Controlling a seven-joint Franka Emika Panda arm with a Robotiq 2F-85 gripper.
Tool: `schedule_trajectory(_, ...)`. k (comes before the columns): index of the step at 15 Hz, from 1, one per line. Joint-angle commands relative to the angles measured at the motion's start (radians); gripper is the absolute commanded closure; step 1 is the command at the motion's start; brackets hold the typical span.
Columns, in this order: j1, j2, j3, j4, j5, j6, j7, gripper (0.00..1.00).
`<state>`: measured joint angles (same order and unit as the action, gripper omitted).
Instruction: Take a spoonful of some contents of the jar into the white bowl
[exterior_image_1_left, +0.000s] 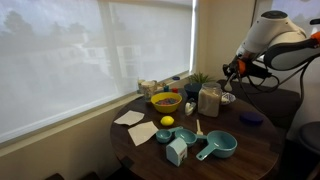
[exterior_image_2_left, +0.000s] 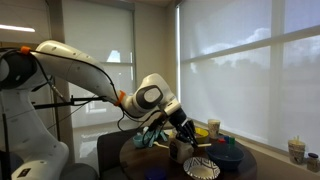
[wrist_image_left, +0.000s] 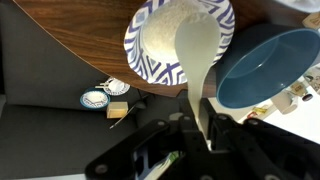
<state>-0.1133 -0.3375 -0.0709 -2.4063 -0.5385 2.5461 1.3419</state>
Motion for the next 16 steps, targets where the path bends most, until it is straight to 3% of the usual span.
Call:
schedule_trajectory(1,-0.047,-0.01,0.053,-0.001,0.068,-0.019,-0.055,0.97)
schedule_trajectory(2,-0.049,-0.016,0.061,0.0,0.08,-0.028,-0.068,0.87)
schedule_trajectory(8,-0.066,-0.011,0.07,0.0,0.076,-0.029,-0.065,0.87)
schedule_trajectory(9,-0.066,-0.011,0.07,0.0,0.076,-0.029,-0.065,0.97)
schedule_trajectory(11,-0.071,-0.023,0.105,-0.005,0.05,-0.049,-0.037,0.97)
schedule_trajectory(16,-0.035,-0.047,0.166,-0.012,0.117,-0.219,-0.024,0.97)
